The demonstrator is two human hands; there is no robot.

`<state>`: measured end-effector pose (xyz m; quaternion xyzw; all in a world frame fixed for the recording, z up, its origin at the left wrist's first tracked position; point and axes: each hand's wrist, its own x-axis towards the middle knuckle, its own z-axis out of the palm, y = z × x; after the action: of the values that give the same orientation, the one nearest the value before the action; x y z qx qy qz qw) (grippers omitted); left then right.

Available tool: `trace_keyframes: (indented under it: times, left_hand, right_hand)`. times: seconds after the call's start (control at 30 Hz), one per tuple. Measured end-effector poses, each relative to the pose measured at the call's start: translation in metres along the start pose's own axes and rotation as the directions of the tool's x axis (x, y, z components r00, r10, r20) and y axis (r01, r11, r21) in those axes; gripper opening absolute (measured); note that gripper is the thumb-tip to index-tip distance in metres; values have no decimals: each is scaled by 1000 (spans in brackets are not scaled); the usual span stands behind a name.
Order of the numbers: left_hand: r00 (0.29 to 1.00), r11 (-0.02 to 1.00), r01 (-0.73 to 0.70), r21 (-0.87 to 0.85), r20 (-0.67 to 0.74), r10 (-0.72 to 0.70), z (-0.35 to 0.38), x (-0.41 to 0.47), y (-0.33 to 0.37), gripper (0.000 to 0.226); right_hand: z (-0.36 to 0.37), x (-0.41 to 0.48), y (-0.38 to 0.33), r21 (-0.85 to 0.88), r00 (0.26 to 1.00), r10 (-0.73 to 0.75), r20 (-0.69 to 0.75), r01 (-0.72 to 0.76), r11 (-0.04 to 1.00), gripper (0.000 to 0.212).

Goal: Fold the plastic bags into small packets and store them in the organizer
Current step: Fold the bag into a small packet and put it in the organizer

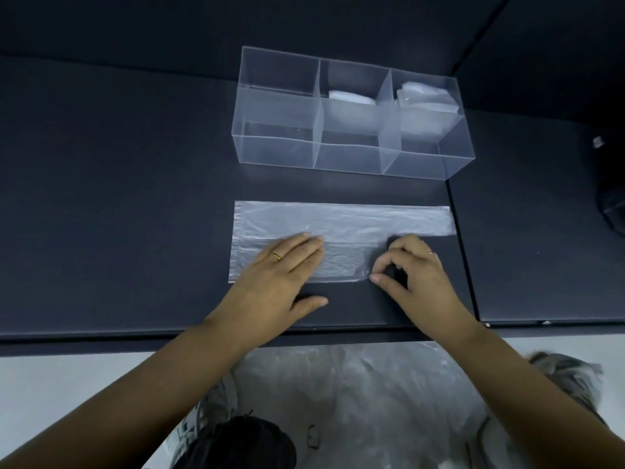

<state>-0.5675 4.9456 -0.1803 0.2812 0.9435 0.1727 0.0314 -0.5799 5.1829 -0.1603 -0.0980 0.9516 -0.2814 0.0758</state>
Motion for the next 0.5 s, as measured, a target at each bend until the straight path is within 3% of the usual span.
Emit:
trace_keyframes:
  times: [0.07, 0.17, 0.27, 0.33, 0.37, 0.43, 0.5]
  left_hand:
    - [999, 1000, 21, 16, -47, -21, 2, 2, 0, 66]
    - [991, 999, 19, 39, -132, -14, 5, 6, 0, 58]
    - [977, 998, -13, 64, -210, 27, 10, 8, -2, 41]
    - [975, 998, -20, 51, -219, 31, 10, 9, -2, 40]
    - [973, 999, -22, 30, -228, 28, 9, 9, -2, 38]
    - [969, 1000, -15, -24, -246, 9, 5, 10, 0, 31]
    - [970, 997, 13, -83, -241, -32, 1, 11, 2, 24]
  right_hand:
    - [0, 4, 0, -4, 999, 1, 37, -1, 1000, 11]
    - [-13, 9, -1, 126, 987, 68, 149, -87, 988, 22]
    - [-26, 12, -4, 180, 973, 102, 205, -140, 974, 16]
    - [-28, 12, -9, 79, 995, 76, 68, -81, 994, 11]
    - [-27, 11, -15, 1, 1000, 27, 10, -27, 1000, 26]
    - [-17, 10, -29, -131, 994, -107, 24, 110, 985, 60]
    - [-1, 12, -39, -236, 975, -197, 103, 216, 948, 66]
